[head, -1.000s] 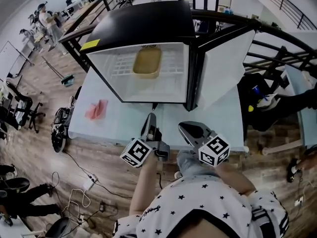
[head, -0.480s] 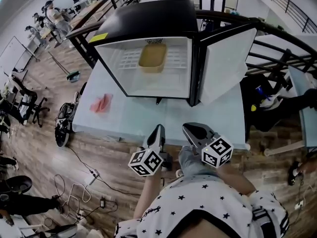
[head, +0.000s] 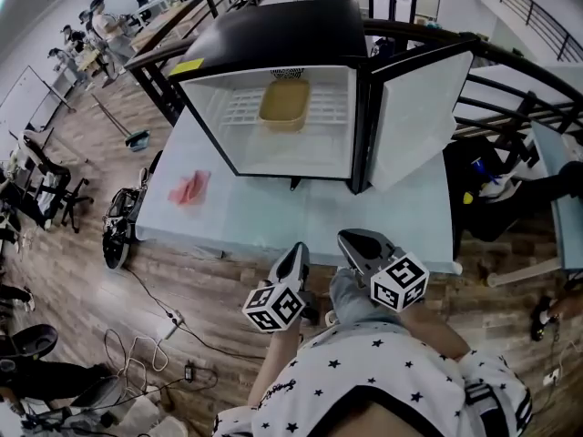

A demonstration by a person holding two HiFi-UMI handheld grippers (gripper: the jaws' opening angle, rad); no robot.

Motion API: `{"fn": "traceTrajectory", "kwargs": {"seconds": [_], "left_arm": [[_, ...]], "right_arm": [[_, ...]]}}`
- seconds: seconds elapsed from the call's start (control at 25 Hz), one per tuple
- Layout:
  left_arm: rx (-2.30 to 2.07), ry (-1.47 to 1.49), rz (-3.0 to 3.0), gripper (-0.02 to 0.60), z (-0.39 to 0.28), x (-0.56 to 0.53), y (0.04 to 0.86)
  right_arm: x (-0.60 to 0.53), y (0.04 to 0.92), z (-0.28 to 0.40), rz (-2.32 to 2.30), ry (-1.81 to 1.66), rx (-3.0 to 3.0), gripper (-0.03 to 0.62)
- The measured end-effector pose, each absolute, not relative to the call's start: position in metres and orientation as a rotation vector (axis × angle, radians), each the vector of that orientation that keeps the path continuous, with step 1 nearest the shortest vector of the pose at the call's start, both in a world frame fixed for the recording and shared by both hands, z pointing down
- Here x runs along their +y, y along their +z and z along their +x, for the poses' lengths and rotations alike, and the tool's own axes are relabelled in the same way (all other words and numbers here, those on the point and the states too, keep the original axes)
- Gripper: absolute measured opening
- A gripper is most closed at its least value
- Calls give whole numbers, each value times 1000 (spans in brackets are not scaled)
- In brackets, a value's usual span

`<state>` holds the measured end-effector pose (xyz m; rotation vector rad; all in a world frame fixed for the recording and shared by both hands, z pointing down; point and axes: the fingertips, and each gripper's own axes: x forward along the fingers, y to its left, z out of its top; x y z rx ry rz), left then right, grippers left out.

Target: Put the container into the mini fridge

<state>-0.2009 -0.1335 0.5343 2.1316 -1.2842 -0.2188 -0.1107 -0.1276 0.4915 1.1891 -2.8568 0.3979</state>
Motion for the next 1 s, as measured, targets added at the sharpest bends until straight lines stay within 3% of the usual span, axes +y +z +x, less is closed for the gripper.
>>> {"fn": "traceTrajectory", "kwargs": {"seconds": [1.0], "left_arm": [[-1264, -230, 2105, 5, -204, -149, 534]], "right_arm": [[-135, 494, -119, 1152, 394, -2846, 20]]}}
